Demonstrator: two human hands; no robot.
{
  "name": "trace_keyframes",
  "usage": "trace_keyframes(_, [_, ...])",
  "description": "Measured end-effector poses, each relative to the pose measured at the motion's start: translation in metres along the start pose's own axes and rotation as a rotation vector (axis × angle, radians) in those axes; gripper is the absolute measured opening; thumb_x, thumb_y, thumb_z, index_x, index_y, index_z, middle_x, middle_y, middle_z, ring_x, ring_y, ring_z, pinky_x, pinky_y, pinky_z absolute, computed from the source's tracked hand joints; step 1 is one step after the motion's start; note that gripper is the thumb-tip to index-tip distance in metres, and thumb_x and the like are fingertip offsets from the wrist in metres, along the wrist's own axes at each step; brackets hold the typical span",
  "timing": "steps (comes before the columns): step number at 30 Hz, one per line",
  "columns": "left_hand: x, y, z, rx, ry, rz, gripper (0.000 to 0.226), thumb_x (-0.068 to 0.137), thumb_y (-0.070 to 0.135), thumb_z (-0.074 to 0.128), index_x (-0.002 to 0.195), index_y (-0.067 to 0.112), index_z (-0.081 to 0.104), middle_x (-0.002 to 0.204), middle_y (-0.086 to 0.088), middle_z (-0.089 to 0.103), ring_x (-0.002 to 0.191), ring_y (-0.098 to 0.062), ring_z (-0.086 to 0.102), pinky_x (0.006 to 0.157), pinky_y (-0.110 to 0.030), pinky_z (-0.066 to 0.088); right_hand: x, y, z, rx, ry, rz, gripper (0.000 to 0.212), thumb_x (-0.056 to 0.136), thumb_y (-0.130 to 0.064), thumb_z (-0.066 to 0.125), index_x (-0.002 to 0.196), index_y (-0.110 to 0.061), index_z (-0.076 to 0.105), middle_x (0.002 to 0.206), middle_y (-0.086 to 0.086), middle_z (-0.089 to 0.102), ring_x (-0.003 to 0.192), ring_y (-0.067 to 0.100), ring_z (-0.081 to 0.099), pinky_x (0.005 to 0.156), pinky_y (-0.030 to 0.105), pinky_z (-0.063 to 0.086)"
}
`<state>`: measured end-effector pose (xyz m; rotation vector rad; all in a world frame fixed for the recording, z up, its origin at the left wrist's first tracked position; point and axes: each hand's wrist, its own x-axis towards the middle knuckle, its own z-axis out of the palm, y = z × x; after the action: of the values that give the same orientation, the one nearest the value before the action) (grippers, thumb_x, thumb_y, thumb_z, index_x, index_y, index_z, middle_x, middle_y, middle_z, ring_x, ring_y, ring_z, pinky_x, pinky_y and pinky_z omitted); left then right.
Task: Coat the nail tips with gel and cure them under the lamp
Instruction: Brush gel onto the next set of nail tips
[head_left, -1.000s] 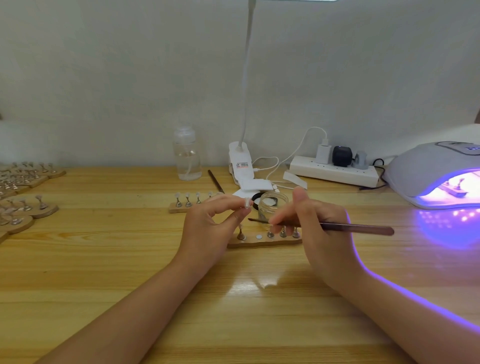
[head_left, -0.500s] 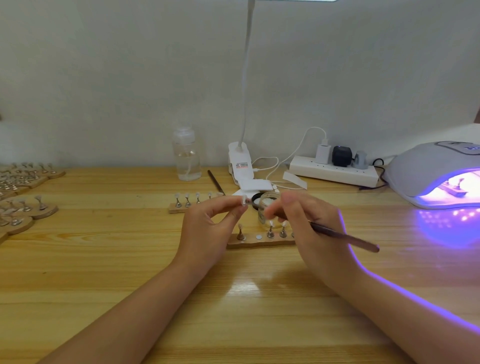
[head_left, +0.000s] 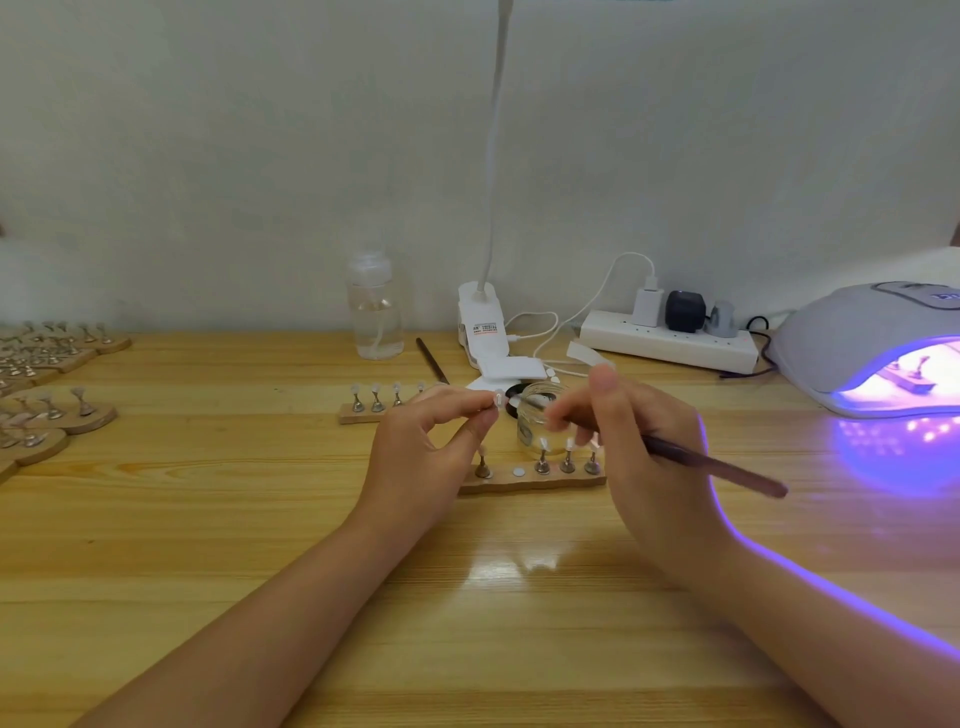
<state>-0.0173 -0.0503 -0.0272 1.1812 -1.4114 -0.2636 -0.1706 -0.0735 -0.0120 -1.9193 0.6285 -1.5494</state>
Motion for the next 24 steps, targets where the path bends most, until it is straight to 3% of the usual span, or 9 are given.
trace_keyframes(2, [-0.0004, 0.0001, -0.0003, 0.002, -0.003, 0.006, 0.027, 0.078, 0.003, 0.066, 0.089, 0.028, 0.066, 0.084, 0.016, 0.065, 0.082, 0.010, 0.058, 0.076, -0.003, 0.038, 0.0008, 0.0008, -0.0002, -0.048, -0.023, -0.004, 0.036, 0.089, -0.041, 0.039, 0.070, -0.026, 0.066, 0.066, -0.007, 0.066, 0.066, 0.000, 0.060, 0.062, 0.010, 0.043])
trace_keyframes(6, [-0.0015, 0.0015, 0.0001, 0.021, 0.004, 0.025, 0.029, 0.077, 0.001, 0.066, 0.087, 0.028, 0.065, 0.082, 0.016, 0.063, 0.081, 0.012, 0.056, 0.075, -0.001, 0.037, -0.0001, 0.0014, 0.0001, 0.084, -0.017, 0.066, 0.045, 0.087, -0.044, 0.042, 0.058, -0.019, 0.066, 0.056, 0.007, 0.063, 0.053, 0.009, 0.058, 0.056, 0.022, 0.047])
trace_keyframes(10, [-0.0019, 0.0022, 0.0002, 0.028, 0.001, 0.021, 0.029, 0.077, 0.001, 0.067, 0.088, 0.027, 0.066, 0.081, 0.015, 0.062, 0.080, 0.012, 0.056, 0.075, -0.002, 0.037, 0.0035, 0.0013, 0.0004, -0.041, -0.027, -0.009, 0.035, 0.088, -0.042, 0.040, 0.068, -0.028, 0.065, 0.063, -0.006, 0.065, 0.064, 0.001, 0.060, 0.062, 0.012, 0.045])
trace_keyframes(13, [-0.0025, 0.0032, 0.0002, 0.040, 0.004, 0.010, 0.029, 0.076, 0.001, 0.068, 0.084, 0.029, 0.066, 0.080, 0.014, 0.062, 0.080, 0.013, 0.055, 0.075, -0.001, 0.036, 0.0024, 0.0028, -0.0003, 0.041, -0.039, 0.074, 0.047, 0.085, -0.048, 0.043, 0.057, -0.019, 0.066, 0.055, 0.004, 0.063, 0.052, 0.008, 0.059, 0.056, 0.020, 0.047])
trace_keyframes(17, [-0.0017, 0.0032, 0.0006, 0.042, 0.003, -0.006, 0.025, 0.076, 0.002, 0.068, 0.086, 0.025, 0.068, 0.080, 0.014, 0.062, 0.080, 0.011, 0.055, 0.075, -0.002, 0.036, 0.0062, 0.0024, -0.0007, -0.108, -0.054, -0.071, 0.039, 0.089, -0.040, 0.038, 0.068, -0.024, 0.066, 0.062, -0.010, 0.064, 0.061, -0.001, 0.059, 0.058, 0.010, 0.043])
trace_keyframes(21, [-0.0023, 0.0041, 0.0004, 0.046, -0.008, -0.002, 0.025, 0.076, 0.002, 0.069, 0.087, 0.025, 0.068, 0.079, 0.013, 0.062, 0.080, 0.010, 0.055, 0.075, -0.002, 0.037, 0.0045, 0.0052, -0.0014, -0.091, -0.084, -0.031, 0.048, 0.088, -0.043, 0.037, 0.061, -0.018, 0.067, 0.056, -0.004, 0.062, 0.056, 0.007, 0.059, 0.056, 0.026, 0.050])
trace_keyframes(24, [-0.0020, 0.0039, 0.0001, 0.052, -0.001, -0.004, 0.029, 0.076, 0.003, 0.069, 0.083, 0.030, 0.067, 0.078, 0.014, 0.062, 0.080, 0.011, 0.055, 0.075, -0.001, 0.036, 0.0060, 0.0057, -0.0028, -0.114, -0.026, -0.113, 0.050, 0.090, -0.038, 0.037, 0.062, -0.013, 0.068, 0.056, -0.004, 0.063, 0.057, 0.005, 0.060, 0.055, 0.022, 0.048])
